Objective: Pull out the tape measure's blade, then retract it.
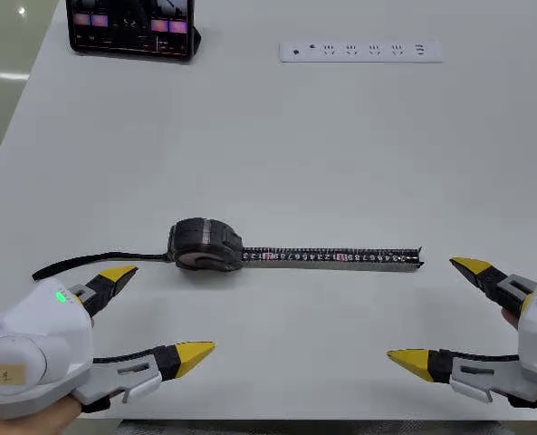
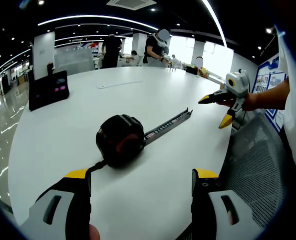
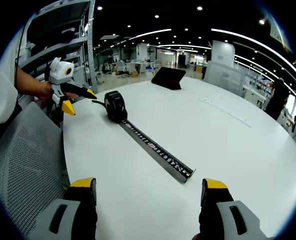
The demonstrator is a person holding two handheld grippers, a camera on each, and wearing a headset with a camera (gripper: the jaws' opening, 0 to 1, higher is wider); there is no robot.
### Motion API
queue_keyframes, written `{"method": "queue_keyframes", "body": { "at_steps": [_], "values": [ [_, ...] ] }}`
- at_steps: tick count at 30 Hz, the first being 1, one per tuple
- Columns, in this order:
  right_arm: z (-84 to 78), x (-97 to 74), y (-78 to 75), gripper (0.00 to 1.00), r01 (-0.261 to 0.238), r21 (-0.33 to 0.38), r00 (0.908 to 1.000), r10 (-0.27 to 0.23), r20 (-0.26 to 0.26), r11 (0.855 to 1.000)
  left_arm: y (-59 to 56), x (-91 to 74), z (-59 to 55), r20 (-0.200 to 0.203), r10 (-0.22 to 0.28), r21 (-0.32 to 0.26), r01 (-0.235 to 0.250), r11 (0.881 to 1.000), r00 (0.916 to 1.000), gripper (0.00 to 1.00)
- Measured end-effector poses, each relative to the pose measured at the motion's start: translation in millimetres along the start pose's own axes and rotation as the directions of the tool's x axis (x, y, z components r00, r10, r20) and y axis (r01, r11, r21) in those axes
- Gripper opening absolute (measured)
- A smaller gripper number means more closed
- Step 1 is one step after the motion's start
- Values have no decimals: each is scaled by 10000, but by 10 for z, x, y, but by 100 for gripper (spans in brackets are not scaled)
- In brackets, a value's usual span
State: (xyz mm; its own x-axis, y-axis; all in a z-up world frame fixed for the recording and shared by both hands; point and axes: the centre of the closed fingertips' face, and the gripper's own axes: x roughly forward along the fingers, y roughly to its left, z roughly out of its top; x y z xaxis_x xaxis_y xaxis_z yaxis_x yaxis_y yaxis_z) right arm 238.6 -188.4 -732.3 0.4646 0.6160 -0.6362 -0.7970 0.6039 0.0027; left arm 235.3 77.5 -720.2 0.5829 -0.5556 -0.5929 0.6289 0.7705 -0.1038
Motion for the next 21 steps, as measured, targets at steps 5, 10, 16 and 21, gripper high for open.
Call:
{"method": "queue_keyframes", "body": {
  "at_steps": [5,10,16,21],
  "values": [
    [21,4,-28,85,18,-42,10000,-18,12,10000,8,48,21,-62,160,-124,-161,9998,9999,80],
    [22,-3,-46,85,28,-48,10000,-28,6,10000,60,105,63,-93,427,-512,-431,9978,9990,81],
    [25,-6,-77,85,54,-21,10000,-54,21,10000,74,186,125,-10,607,-849,-606,9945,9982,81],
    [32,-7,-96,85,60,-32,10000,-60,17,10000,83,252,145,-22,643,-979,-642,9931,9979,81]
  ]
}}
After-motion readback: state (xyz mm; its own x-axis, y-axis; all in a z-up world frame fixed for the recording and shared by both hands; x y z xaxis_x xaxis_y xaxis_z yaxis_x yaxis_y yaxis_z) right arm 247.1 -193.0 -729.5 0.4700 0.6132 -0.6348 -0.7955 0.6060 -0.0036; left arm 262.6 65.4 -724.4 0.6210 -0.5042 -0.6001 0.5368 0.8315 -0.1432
